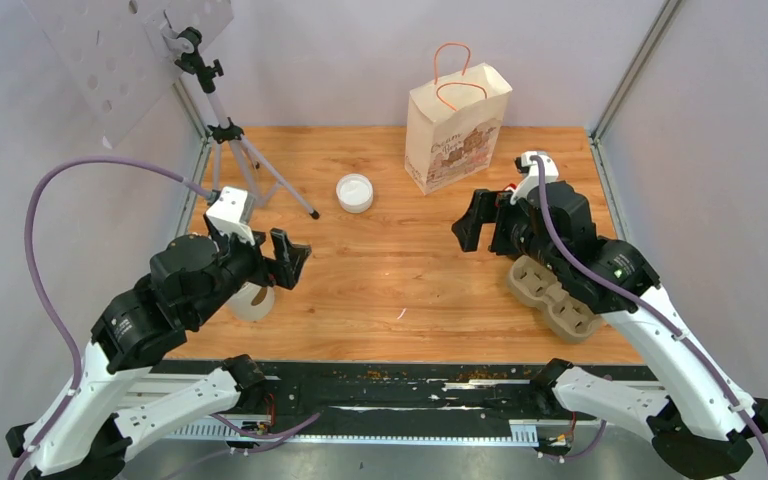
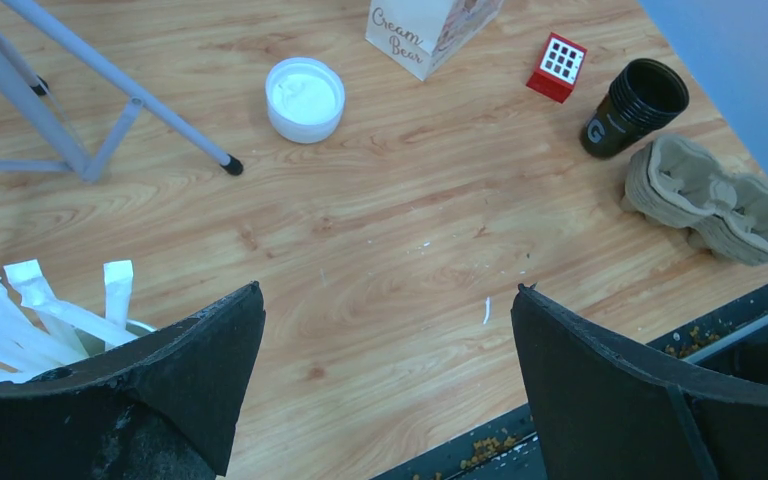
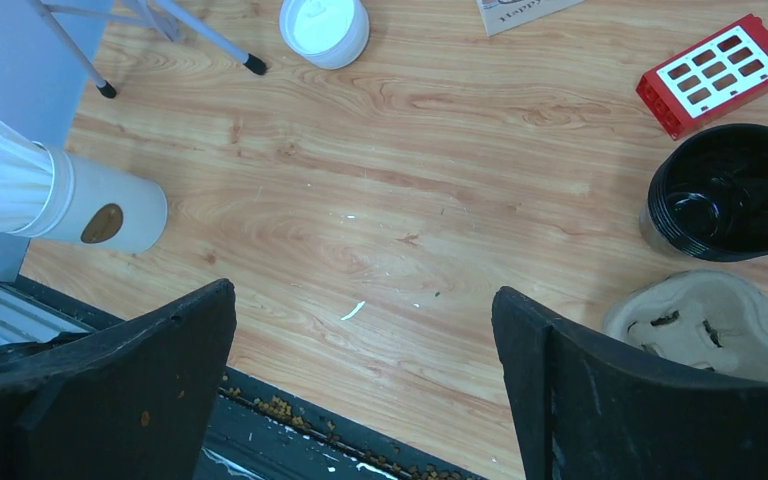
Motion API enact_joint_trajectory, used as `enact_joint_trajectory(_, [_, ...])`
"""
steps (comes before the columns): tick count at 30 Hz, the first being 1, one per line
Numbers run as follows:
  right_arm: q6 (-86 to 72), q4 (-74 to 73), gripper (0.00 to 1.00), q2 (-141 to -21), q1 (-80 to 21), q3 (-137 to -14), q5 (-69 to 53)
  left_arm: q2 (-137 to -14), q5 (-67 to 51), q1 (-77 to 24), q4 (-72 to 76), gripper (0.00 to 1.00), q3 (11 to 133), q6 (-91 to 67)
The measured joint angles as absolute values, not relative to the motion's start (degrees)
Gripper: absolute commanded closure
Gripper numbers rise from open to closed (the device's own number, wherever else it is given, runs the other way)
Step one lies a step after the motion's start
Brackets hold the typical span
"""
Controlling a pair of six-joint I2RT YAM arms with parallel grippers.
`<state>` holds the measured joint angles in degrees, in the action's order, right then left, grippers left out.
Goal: Pack the takeout coffee
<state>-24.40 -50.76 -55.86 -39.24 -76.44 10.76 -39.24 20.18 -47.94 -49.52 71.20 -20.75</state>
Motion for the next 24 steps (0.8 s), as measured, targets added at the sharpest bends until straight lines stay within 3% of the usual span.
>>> enact_joint_trajectory(10, [-26.8,-47.2,0.01,-52.4,-39.2,-72.7,10.2,-39.4,20.4,-47.9,-48.8,0.00,69.6,-20.2])
enact_joint_trajectory(18, [-32.0,-41.9,0.11,-53.0,-39.2,-72.7,14.2,-38.1,22.4,-47.9,-48.4,0.00,63.9,-19.5])
enact_joint_trajectory(24, [-32.6,-39.2,0.19,-62.2,-39.1,-77.7,21.1,-33.6,25.1,-47.9,-46.8,0.00,57.1,-18.7])
